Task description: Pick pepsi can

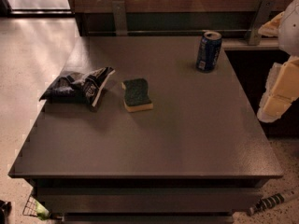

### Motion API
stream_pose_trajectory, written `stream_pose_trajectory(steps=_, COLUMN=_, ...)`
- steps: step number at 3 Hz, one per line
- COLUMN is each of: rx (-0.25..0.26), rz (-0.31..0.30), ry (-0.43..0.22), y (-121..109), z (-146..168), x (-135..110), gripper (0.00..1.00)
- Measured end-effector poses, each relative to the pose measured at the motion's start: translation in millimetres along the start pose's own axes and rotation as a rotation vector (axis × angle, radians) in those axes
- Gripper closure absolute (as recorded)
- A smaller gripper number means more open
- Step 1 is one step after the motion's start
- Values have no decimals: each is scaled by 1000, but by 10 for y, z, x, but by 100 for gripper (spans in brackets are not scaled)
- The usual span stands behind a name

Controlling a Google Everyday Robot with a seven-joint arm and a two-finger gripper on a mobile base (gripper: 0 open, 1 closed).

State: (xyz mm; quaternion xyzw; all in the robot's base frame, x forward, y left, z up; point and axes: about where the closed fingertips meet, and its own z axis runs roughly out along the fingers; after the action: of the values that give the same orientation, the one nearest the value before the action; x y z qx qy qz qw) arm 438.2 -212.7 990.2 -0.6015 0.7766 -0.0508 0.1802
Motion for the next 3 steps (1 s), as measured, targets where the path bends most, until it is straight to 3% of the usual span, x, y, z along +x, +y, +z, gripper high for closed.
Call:
stream_pose_trajectory(steps=1, rx=0, rz=0, ry=0, y=0, z=0, x=0, gripper=0)
stream_pose_trajectory(steps=2, rx=58, rz=71, ry=-52, y=-392, z=141, x=36, gripper=0)
stream_pose_trajectory(steps=3, rx=134, rz=174, ry=-191, y=-911, z=332, x=35, gripper=0)
